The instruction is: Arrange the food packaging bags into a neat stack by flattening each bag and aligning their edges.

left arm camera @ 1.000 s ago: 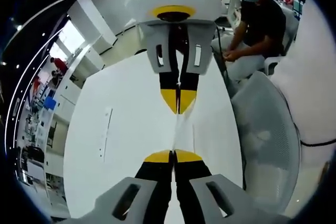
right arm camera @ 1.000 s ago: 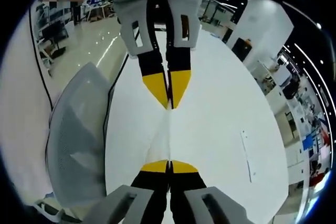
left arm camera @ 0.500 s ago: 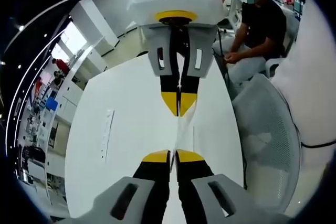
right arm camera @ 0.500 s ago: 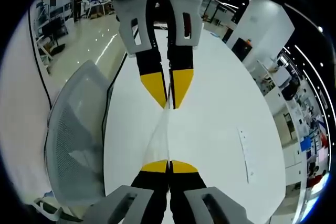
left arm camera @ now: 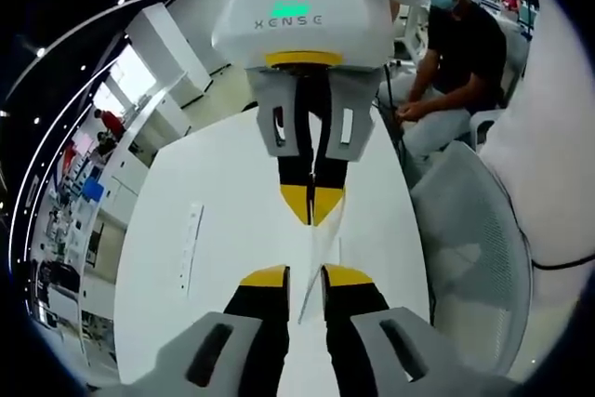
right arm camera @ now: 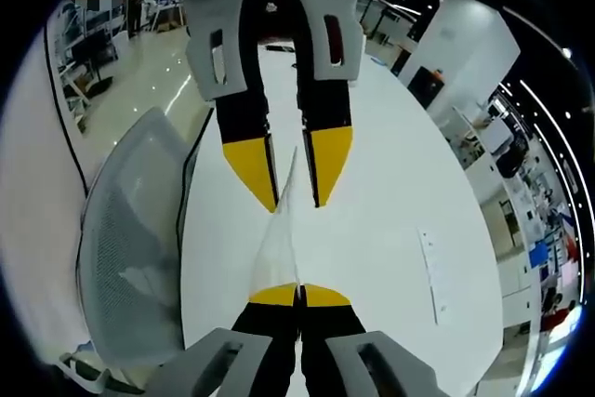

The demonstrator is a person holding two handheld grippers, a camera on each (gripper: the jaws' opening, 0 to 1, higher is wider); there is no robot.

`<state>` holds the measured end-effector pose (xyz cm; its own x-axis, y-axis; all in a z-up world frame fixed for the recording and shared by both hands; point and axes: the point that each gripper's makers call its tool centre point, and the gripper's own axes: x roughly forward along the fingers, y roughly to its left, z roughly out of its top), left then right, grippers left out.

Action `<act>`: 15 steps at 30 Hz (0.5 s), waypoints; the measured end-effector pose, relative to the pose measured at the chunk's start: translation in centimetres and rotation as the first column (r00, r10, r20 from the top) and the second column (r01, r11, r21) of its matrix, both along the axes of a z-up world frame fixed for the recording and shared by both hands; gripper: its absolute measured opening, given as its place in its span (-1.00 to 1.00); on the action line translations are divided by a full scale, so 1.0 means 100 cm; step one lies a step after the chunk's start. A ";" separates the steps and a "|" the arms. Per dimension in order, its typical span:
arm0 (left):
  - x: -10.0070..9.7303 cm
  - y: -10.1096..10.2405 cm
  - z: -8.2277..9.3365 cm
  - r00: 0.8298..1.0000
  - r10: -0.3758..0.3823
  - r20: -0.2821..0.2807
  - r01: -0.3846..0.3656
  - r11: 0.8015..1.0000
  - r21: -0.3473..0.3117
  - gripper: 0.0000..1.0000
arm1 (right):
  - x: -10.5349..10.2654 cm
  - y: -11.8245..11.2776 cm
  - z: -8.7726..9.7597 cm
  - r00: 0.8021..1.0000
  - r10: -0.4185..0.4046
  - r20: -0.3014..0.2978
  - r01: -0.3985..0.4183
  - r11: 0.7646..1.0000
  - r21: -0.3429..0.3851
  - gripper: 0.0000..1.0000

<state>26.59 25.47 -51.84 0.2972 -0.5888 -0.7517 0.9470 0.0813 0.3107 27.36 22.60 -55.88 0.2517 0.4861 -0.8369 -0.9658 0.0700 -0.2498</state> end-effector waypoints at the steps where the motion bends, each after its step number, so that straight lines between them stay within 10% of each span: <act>1: 0.001 0.000 0.000 1.000 0.000 -0.001 0.000 1.000 -0.002 -0.76 | 0.000 0.000 0.001 1.000 0.000 0.001 0.000 1.000 0.001 -1.00; 15: -0.010 -0.014 0.006 1.000 -0.017 -0.024 0.017 0.999 -0.038 -0.72 | 0.004 0.003 0.001 1.000 -0.013 0.000 0.013 1.000 0.002 -1.00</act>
